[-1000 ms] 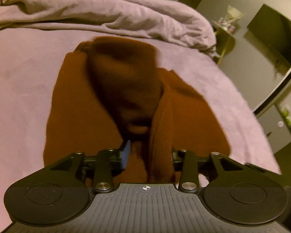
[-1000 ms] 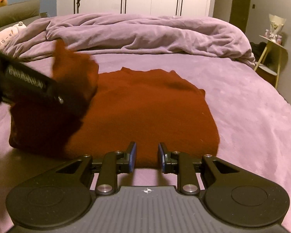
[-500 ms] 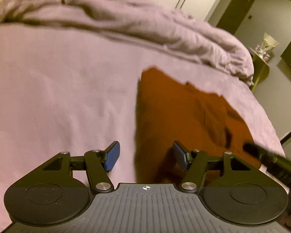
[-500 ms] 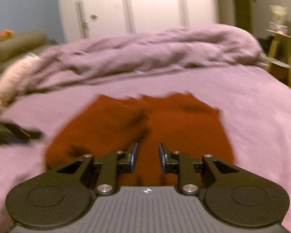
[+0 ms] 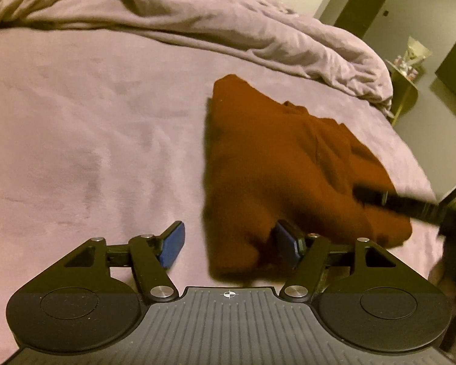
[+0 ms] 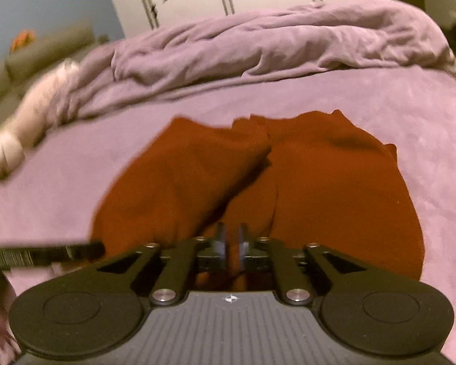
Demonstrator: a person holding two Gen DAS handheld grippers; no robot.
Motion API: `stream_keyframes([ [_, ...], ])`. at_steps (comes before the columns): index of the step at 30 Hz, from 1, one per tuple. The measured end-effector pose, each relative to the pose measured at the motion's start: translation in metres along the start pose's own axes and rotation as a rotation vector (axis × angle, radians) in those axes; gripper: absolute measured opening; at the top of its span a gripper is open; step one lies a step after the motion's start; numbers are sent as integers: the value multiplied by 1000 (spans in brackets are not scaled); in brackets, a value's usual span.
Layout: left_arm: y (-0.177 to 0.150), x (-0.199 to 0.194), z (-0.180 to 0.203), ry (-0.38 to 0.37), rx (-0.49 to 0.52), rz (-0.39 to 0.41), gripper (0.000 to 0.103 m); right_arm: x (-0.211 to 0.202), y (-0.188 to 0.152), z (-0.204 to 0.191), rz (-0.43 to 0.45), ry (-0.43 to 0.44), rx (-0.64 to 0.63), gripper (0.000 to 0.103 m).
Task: Fold small clothes
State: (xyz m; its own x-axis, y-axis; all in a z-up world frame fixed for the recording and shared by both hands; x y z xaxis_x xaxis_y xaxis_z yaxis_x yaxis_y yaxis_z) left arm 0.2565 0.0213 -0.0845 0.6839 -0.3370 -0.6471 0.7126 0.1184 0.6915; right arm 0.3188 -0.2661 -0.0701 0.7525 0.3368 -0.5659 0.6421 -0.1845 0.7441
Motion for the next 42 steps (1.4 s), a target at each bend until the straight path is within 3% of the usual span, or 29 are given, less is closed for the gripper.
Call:
stream_keyframes([
  [1,-1,0,3,7,15,0,75,1,5,2,2,28,52,43],
  [5,-11,-1,8,44,103,-13,76,20,15,-2,-26,121,186,43],
  [11,-12,5,11,29,79,-20,77,57,10,-11,-109,170,244,43],
  [12,-11,6,12,31,73,-19,77,58,12,-12,-105,168,235,30],
  [13,-11,7,13,29,70,-18,77,59,14,-14,-102,165,208,8],
  [14,-10,6,14,26,69,-16,77,58,17,-17,-100,165,171,2],
  [19,-4,-5,19,28,94,18,78,37,27,-22,-33,70,-44,2],
  [21,1,-13,18,29,91,45,80,29,28,-11,-16,52,-41,1],
  [24,9,-16,14,35,69,72,82,31,20,12,-35,-69,-11,0],
  [27,12,-4,10,44,55,55,82,30,13,28,-57,-32,88,1],
  [29,10,5,9,64,56,26,82,21,18,28,-24,45,153,2],
  [30,8,8,9,59,53,19,82,18,21,26,-21,93,178,9],
  [31,6,10,9,48,49,14,82,18,23,23,-30,137,201,30],
  [32,5,12,10,41,39,8,82,19,25,20,-35,156,214,41],
  [33,3,13,11,36,37,5,82,22,25,18,-46,168,225,63],
  [36,-1,14,14,35,57,-1,82,42,20,11,-135,216,269,67],
  [38,-2,12,15,35,72,-1,82,55,17,4,-164,211,255,64],
  [39,-1,10,14,36,78,2,82,58,16,1,-166,208,247,57],
  [42,4,3,12,56,77,17,82,62,16,-5,-139,188,186,16],
])
Point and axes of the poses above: each gripper's, at about its wrist camera, not at the fingertips, and x roughly the way its jaws point, z to its right, y to its top, the point moved 4 cm from there along x, roughly the way its jaws point, and after that the axes turned 7 degrees about z, right-handed, at the moved point
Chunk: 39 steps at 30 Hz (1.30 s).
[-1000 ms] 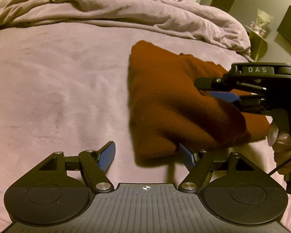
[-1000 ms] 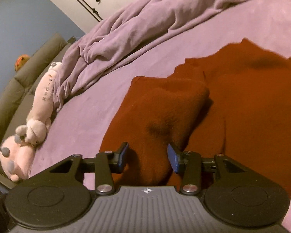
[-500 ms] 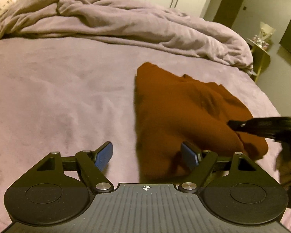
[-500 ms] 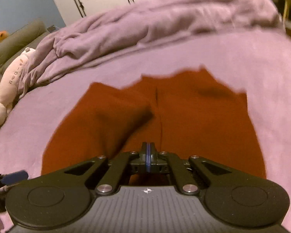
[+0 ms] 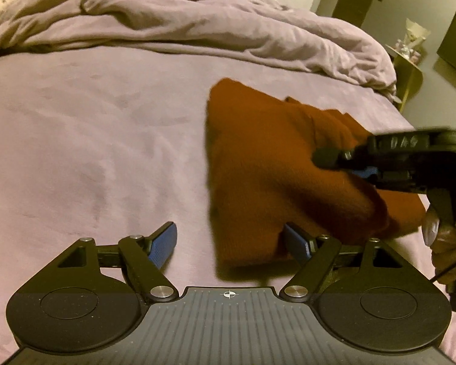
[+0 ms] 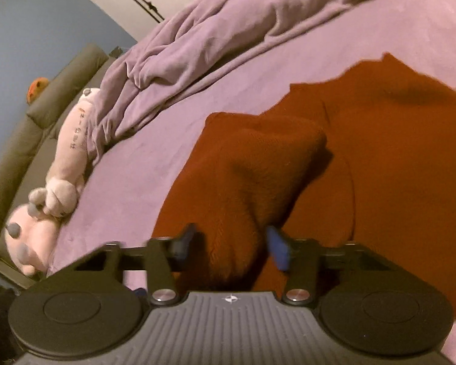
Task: Fold small clothes
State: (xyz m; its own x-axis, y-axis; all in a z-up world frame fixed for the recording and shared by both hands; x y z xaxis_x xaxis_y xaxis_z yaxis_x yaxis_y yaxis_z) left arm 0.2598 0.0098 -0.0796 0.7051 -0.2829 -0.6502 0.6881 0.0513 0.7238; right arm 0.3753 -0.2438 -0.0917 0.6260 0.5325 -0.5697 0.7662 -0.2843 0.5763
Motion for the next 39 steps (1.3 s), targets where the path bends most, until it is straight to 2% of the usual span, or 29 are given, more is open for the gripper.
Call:
stream_keyframes([
  [2,7,-8,-4,4,-18,32,82,-2,0,0,1,-19,-26,11],
  [5,22,-15,-6,19,-47,82,83,-19,2,-11,65,-96,-190,9],
  [7,30,-10,-3,32,-49,87,84,-34,7,-17,111,-122,-277,9],
  [10,31,6,10,13,-24,63,84,-38,6,-14,114,-195,-350,9],
  [13,18,29,24,-22,9,-22,86,-27,-2,1,69,-259,-383,8],
  [15,10,38,24,-16,-2,-39,89,-21,-9,9,60,-265,-406,9],
  [17,8,38,21,-25,-17,-37,89,-27,-5,10,70,-253,-384,15],
  [21,9,39,14,-34,-46,-46,90,-45,5,23,98,-244,-260,47],
  [24,9,39,16,-29,-46,-43,90,-46,5,43,73,-209,-136,49],
  [28,9,41,18,-29,-45,-40,90,-43,10,51,75,-105,1,57],
  [31,9,41,16,-33,-51,-46,90,-33,15,45,64,-103,-8,57],
  [39,7,43,13,-43,-60,-45,92,-6,16,47,10,-39,92,58],
])
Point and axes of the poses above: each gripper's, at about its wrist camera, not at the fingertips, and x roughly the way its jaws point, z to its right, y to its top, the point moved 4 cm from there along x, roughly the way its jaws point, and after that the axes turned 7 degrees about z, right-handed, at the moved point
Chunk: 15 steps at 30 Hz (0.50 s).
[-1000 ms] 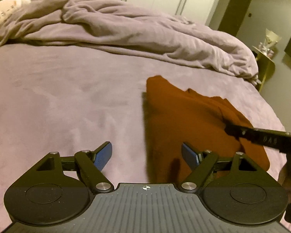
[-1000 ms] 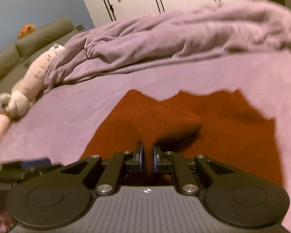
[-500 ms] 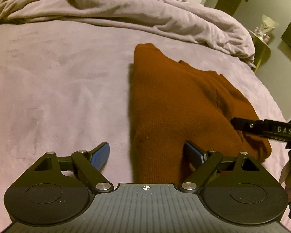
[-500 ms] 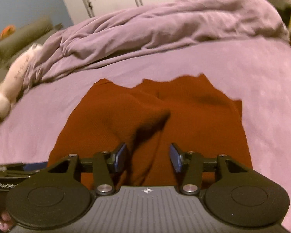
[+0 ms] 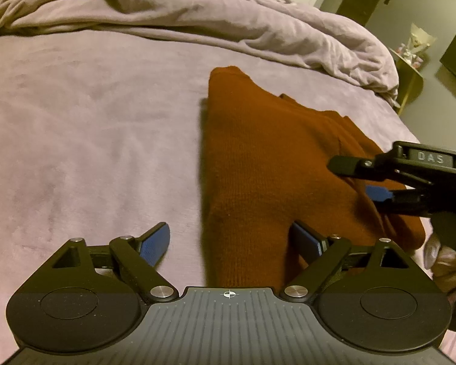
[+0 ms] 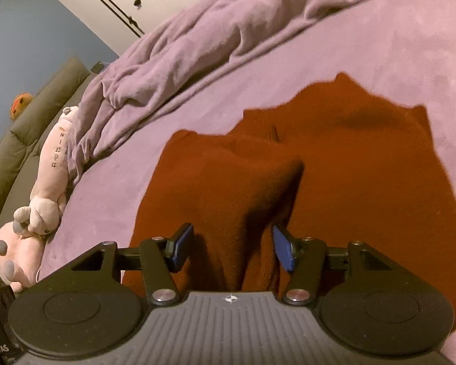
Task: Fold small clothes
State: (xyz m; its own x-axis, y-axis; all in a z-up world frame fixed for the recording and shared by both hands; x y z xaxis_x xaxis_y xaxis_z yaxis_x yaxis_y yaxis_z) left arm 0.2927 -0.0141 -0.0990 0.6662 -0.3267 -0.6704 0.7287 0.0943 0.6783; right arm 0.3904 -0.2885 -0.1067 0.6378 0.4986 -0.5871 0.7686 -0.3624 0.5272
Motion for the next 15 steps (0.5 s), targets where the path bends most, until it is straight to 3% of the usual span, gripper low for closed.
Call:
stream_keyframes([
  [2,-1,-1,0,-2,-1,1,92,5,0,1,-9,21,21,58],
  [3,-1,-1,0,-2,2,3,92,6,2,0,-13,27,26,54],
  [4,-1,-2,0,-2,4,3,92,7,3,-2,-14,42,38,41],
  [6,-1,-1,0,-3,-1,2,92,7,5,-3,-6,54,50,34],
  [8,-1,-1,0,-3,-1,2,92,9,4,-4,-1,52,48,35],
  [12,-1,-2,0,-3,1,2,92,14,2,-1,-4,72,87,52],
  [15,-2,-2,-1,-2,-7,2,94,18,4,-3,-12,70,92,52],
])
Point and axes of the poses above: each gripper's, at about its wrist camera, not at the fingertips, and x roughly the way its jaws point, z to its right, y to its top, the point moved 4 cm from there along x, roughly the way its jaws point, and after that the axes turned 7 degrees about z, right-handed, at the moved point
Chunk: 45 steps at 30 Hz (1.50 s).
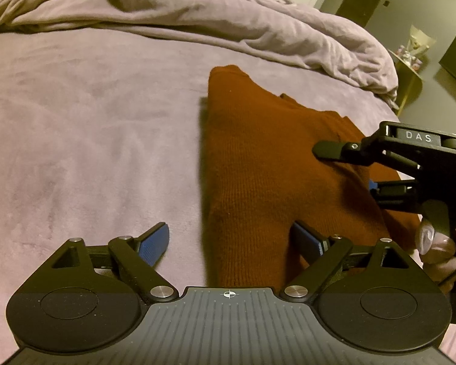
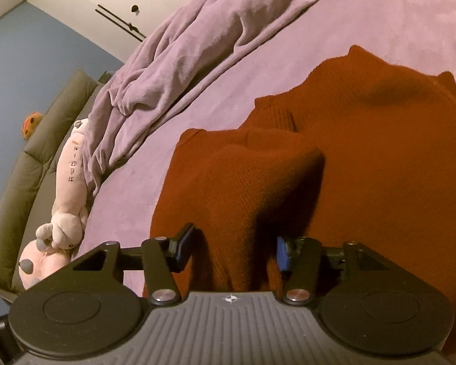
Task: Fold small clothes
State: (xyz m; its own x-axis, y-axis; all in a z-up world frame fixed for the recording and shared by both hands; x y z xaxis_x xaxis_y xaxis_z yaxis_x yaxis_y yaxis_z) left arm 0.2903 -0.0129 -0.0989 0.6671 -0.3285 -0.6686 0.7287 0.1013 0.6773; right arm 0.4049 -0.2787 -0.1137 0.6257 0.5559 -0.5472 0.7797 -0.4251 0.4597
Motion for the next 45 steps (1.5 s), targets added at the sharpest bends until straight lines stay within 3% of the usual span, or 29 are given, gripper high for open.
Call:
stream_keyframes([
  [3,-1,-5,0,3,-15,4,93,3,0,-10,-3,-61,-102,23],
  [6,1,-24,2,-3,-34,32,87,-1,-5,-48,36,-209,-455,20],
  [9,2,-38,8,26,20,62,89,-21,-9,-88,143,-287,-791,20],
  [12,1,-39,17,-14,29,52,90,-41,-3,-94,204,-323,-890,20],
  [15,-2,-36,33,-49,52,33,90,-51,1,-71,219,-420,-901,20],
  [18,-10,-30,45,-13,117,25,90,-56,3,-36,209,-512,-890,20],
  [20,-13,-22,46,-33,94,-6,90,-53,4,-9,185,-550,-859,20],
  [23,-14,-12,46,-6,82,-39,88,-52,5,17,185,-513,-797,24],
  [25,-16,-11,44,9,85,-57,86,-57,11,22,204,-524,-762,40],
  [26,-15,-15,43,7,77,-54,86,-64,15,23,230,-528,-722,42],
  [29,-6,-31,39,9,86,-4,86,-92,21,26,314,-506,-618,44],
  [32,2,-44,38,25,94,46,86,-121,13,33,352,-496,-536,44],
  [35,15,-40,44,28,75,66,86,-138,-2,33,353,-431,-479,43],
  [36,19,-37,49,28,71,70,86,-142,-9,30,353,-405,-463,34],
  [37,22,-35,54,20,75,75,86,-143,-14,27,357,-379,-452,18],
  [38,24,-31,60,9,89,77,86,-145,-19,22,365,-362,-452,13],
  [40,24,-19,68,32,115,75,86,-144,-27,13,376,-332,-471,12],
  [43,15,-5,71,63,135,48,88,-126,-37,-2,313,-282,-517,9],
  [45,9,-1,67,56,124,34,89,-111,-45,-2,265,-318,-587,8],
])
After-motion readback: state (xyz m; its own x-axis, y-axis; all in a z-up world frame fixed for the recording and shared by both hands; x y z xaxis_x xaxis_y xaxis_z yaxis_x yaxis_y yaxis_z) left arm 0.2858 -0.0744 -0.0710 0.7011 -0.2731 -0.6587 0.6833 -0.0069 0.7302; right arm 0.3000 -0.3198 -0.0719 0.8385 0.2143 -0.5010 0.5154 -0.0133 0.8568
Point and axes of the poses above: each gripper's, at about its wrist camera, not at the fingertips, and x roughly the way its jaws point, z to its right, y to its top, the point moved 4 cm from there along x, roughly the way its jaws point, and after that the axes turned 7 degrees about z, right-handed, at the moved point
